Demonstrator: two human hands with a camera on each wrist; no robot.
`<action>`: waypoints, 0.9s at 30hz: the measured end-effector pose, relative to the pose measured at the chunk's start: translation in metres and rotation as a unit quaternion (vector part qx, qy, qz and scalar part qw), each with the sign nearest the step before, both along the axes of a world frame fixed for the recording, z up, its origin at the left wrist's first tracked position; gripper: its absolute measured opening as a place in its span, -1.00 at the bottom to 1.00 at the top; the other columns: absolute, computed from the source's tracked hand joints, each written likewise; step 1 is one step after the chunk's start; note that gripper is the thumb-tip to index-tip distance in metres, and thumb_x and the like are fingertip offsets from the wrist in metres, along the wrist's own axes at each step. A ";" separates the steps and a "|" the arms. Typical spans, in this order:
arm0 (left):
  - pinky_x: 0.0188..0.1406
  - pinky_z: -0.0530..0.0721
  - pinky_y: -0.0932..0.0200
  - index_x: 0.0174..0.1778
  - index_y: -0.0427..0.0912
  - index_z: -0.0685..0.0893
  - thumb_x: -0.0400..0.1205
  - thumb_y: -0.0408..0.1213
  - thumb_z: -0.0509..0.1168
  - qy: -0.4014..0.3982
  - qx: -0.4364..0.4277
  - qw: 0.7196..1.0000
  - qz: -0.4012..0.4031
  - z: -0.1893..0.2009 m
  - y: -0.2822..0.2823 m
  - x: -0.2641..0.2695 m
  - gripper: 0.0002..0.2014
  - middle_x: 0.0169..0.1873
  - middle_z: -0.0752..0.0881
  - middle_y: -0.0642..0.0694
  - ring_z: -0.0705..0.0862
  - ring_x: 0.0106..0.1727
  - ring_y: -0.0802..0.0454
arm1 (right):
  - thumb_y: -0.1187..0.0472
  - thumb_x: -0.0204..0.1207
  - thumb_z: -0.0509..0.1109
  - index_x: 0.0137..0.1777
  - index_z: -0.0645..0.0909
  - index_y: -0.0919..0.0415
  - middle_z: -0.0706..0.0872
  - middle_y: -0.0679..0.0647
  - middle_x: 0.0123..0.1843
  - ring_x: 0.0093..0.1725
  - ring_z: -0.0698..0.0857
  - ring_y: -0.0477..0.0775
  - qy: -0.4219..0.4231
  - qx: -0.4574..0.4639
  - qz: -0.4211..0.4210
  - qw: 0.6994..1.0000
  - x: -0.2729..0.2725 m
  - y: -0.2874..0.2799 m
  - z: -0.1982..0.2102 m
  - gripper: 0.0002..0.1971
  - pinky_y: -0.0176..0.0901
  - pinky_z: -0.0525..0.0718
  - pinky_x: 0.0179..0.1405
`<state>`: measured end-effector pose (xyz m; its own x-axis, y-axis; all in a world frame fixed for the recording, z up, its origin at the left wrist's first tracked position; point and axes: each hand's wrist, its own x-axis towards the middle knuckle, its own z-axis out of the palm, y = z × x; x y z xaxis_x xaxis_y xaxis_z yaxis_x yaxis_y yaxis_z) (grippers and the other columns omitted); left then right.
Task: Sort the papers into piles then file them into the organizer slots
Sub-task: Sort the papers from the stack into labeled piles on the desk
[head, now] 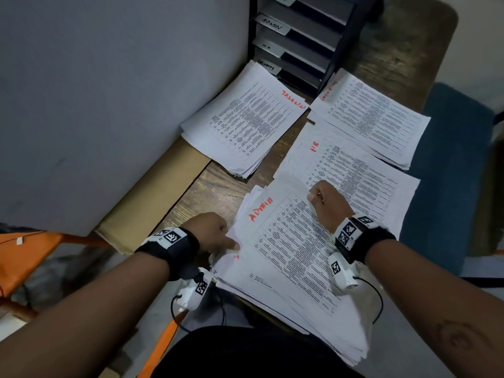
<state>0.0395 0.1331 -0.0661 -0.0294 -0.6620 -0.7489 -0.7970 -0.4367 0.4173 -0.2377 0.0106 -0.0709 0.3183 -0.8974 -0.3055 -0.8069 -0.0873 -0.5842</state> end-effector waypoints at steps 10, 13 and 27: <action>-0.34 0.63 0.19 -0.18 0.01 0.40 0.69 -0.25 0.27 0.065 -0.237 0.957 0.154 0.005 -0.023 0.005 -0.81 -0.32 0.63 0.00 0.64 -0.31 -0.05 | 0.21 0.47 0.54 0.23 0.45 0.05 0.63 0.00 -0.07 -0.13 0.64 -0.01 -0.137 0.122 -0.132 0.974 -0.009 -0.025 0.003 -0.59 -0.10 0.60 -0.10; -0.33 0.64 0.10 -0.06 0.03 0.42 0.72 -0.26 0.22 0.107 -0.263 0.925 0.252 0.009 -0.042 0.014 -0.89 -0.29 0.65 -0.03 0.61 -0.35 -0.01 | 0.16 0.43 0.55 0.18 0.69 0.14 0.81 0.05 0.04 0.07 0.73 0.14 -0.151 0.201 -0.087 0.964 -0.007 -0.039 0.004 -0.68 0.05 0.62 0.21; 0.28 0.66 -0.01 0.34 -0.16 0.66 0.72 -0.33 0.18 0.190 -0.168 0.886 0.389 -0.006 -0.058 0.026 -0.70 0.14 0.80 -0.10 0.76 0.15 -0.10 | 0.43 0.61 0.30 0.38 0.56 0.35 0.75 0.27 0.26 0.18 0.74 0.33 -0.336 0.409 -0.185 0.828 0.043 -0.003 0.002 -0.66 0.25 0.69 0.19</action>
